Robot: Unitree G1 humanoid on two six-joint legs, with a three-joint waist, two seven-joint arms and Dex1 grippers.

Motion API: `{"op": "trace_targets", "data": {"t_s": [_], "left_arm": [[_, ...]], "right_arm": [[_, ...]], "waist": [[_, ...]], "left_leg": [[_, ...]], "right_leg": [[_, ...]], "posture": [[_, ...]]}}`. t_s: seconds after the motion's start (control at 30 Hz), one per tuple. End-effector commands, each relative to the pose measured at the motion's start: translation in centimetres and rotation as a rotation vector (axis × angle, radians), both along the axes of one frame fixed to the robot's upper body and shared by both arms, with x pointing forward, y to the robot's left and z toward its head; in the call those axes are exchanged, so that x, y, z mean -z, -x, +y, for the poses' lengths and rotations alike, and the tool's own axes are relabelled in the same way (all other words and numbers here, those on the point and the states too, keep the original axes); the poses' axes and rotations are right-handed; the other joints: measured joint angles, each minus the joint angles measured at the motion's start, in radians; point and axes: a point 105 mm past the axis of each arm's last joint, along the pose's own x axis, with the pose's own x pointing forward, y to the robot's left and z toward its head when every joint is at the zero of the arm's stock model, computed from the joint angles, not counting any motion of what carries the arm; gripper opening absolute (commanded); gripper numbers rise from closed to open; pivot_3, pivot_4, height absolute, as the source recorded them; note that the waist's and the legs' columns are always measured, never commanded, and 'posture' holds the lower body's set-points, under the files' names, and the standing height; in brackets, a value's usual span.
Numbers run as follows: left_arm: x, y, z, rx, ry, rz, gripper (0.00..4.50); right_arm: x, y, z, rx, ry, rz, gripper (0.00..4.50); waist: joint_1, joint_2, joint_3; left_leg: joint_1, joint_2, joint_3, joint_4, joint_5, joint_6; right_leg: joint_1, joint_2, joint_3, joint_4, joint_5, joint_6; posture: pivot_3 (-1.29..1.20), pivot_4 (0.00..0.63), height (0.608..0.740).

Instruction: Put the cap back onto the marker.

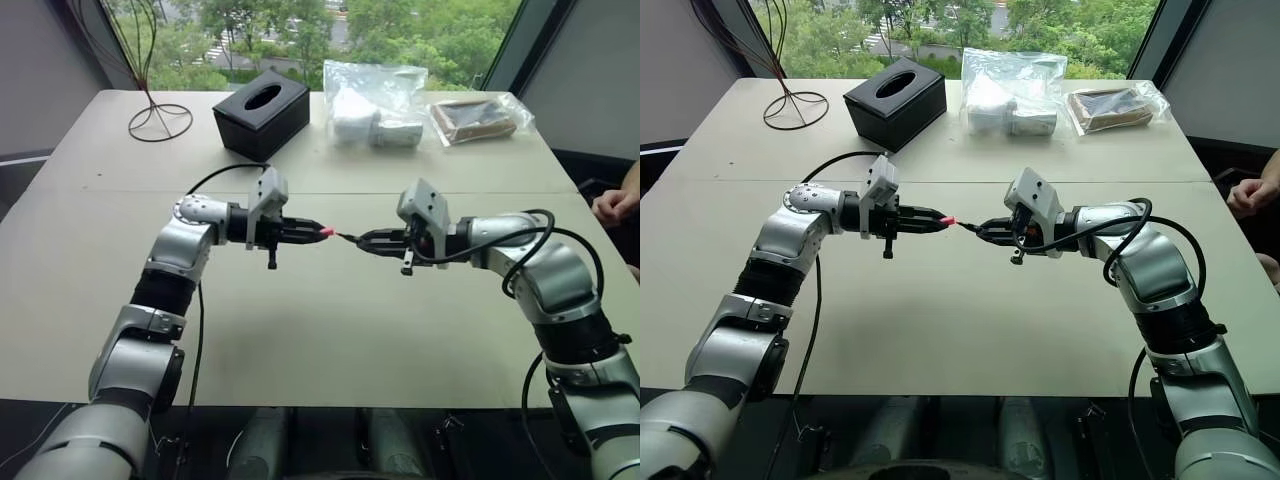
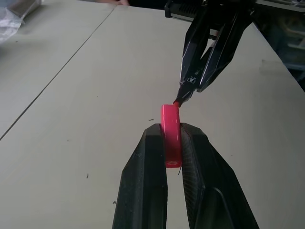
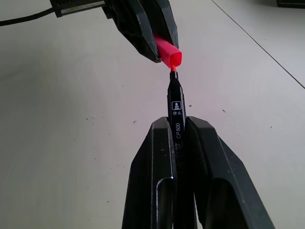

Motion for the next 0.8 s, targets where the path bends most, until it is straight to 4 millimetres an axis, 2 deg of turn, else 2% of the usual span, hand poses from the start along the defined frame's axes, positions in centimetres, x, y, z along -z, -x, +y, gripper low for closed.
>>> {"op": "trace_targets", "data": {"t_s": [0.03,0.5,0.67,0.8], "left_arm": [[-0.5,0.4,-0.5,0.023,0.01,-0.029,0.04],[-0.2,0.2,-1.5,0.074,-0.035,-0.059,0.04],[-0.4,0.3,-1.3,0.151,-0.106,-0.094,0.04],[-0.8,0.3,-1.0,0.21,-0.175,-0.143,0.04]], "right_arm": [[-1.1,0.2,0.5,-0.025,-0.015,-0.046,0.0],[-1.2,1.1,1.4,-0.078,-0.004,-0.049,0.0],[-0.5,1.7,1.1,-0.144,0.1,-0.08,0.0],[-0.6,1.3,0.7,-0.158,0.142,-0.108,0.0]], "waist": [[0.0,0.0,0.0],[0.0,0.0,0.0],[0.0,0.0,0.0],[0.0,0.0,0.0]], "left_leg": [[0.0,0.0,0.0,0.0,0.0,0.0],[0.0,0.0,0.0,0.0,0.0,0.0],[0.0,0.0,0.0,0.0,0.0,0.0],[0.0,0.0,0.001,0.0,0.0,0.0]], "right_leg": [[0.0,0.0,0.0,0.0,0.0,0.0],[0.0,0.0,0.0,0.0,0.0,0.0],[0.0,0.0,0.0,0.0,0.0,0.0],[0.0,0.0,0.0,0.0,0.0,0.0]], "posture": [[0.0,0.15,0.74],[0.0,0.15,0.74],[0.0,0.15,0.74],[0.0,0.15,0.74]]}}
